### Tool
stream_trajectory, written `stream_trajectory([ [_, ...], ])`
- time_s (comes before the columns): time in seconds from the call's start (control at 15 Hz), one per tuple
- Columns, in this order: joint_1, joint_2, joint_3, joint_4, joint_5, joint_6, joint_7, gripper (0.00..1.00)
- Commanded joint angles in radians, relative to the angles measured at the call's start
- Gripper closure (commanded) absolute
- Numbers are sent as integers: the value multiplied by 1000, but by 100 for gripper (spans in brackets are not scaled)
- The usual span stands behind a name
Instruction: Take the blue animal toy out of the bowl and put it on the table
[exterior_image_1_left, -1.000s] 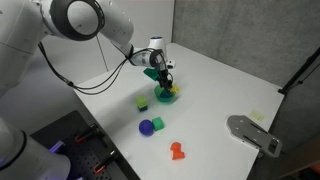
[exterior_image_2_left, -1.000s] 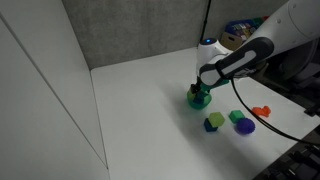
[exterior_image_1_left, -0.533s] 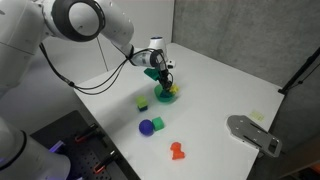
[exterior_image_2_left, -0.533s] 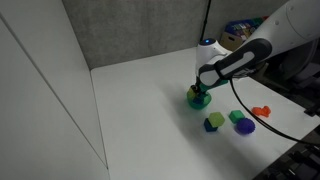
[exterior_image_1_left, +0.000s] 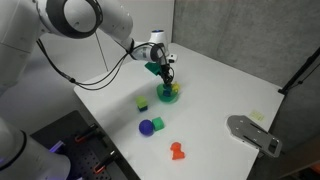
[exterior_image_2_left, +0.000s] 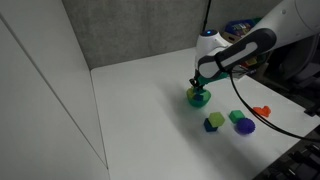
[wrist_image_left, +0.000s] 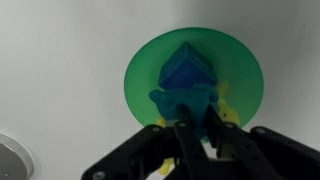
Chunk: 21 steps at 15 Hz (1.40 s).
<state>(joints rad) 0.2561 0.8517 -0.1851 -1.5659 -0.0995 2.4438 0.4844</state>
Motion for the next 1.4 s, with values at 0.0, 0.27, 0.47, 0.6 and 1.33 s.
stream_trajectory([
  [0.0, -44, -85, 47, -17, 50, -72, -21, 92],
  [0.27, -91, -179, 77, -64, 98, -158, -39, 92],
  [0.47, -131, -235, 77, -96, 116, -219, -46, 92],
  [0.6, -161, -274, 69, -131, 118, -260, -47, 92],
  [1.33, -319, -470, 6, -376, 118, -389, -48, 93],
])
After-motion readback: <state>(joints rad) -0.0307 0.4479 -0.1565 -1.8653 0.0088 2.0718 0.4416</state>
